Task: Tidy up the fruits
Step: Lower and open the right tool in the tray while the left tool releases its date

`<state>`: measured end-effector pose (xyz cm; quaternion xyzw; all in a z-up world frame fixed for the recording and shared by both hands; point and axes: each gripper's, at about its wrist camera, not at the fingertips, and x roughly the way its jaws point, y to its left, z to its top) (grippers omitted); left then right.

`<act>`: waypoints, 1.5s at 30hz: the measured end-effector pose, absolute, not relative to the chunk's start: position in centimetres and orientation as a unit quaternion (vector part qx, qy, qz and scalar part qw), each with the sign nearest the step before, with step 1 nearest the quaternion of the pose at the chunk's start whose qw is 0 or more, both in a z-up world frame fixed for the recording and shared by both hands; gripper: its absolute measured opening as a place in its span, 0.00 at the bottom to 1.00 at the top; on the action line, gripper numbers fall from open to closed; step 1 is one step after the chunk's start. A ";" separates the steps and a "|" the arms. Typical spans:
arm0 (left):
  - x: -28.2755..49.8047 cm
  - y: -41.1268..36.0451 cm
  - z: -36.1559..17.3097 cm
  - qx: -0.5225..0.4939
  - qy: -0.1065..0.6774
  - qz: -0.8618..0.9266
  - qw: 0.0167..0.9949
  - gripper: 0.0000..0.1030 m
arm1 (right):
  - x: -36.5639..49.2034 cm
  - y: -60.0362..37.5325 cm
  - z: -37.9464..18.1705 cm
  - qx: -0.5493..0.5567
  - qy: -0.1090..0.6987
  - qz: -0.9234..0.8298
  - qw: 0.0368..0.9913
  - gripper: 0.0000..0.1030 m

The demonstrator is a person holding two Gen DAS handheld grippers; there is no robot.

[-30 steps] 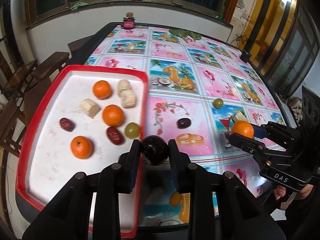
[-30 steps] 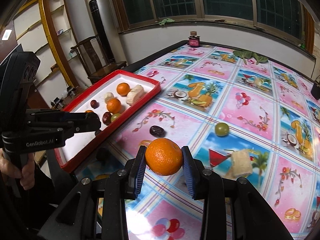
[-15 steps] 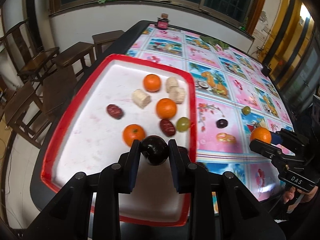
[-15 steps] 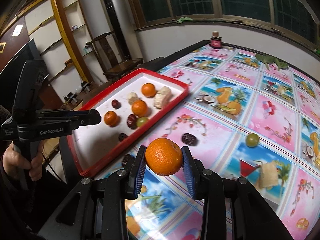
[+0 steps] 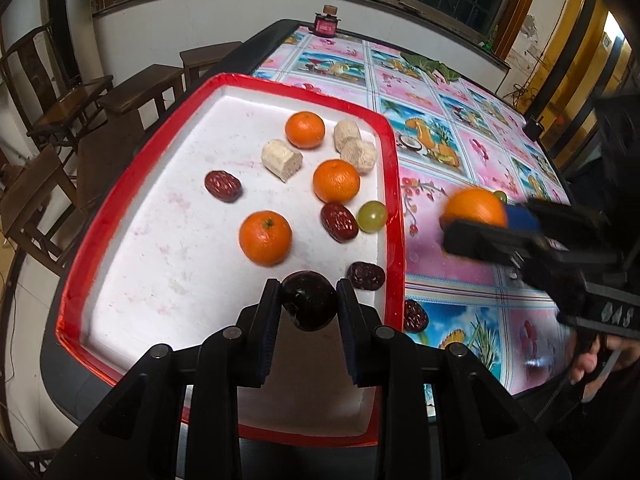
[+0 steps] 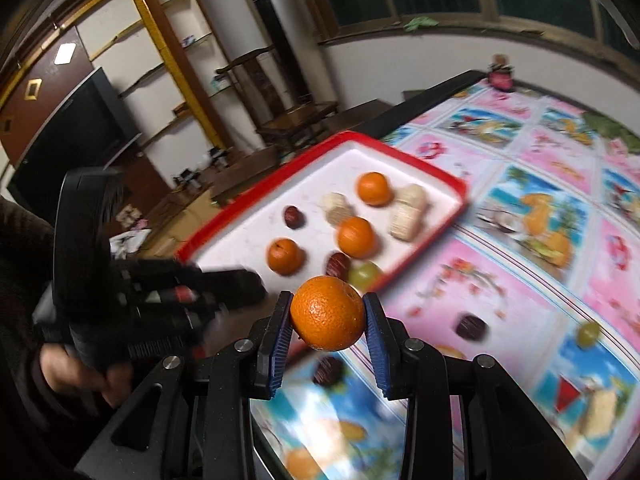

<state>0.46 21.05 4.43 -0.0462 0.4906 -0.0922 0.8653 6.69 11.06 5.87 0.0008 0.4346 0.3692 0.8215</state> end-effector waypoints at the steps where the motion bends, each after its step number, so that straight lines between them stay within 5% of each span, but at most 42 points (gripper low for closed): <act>1: 0.5 21.0 4.3 -0.047 0.492 -0.093 0.864 0.25 | 7.4 11.8 5.8 0.003 0.438 0.378 0.816 0.34; 18: 0.3 21.7 2.5 -0.067 0.509 -0.096 0.853 0.25 | 14.1 20.5 2.3 -0.042 0.465 0.409 0.784 0.34; 45: 0.2 22.1 2.2 -0.088 0.506 -0.112 0.851 0.25 | 11.4 21.1 2.4 -0.155 0.396 0.408 0.808 0.37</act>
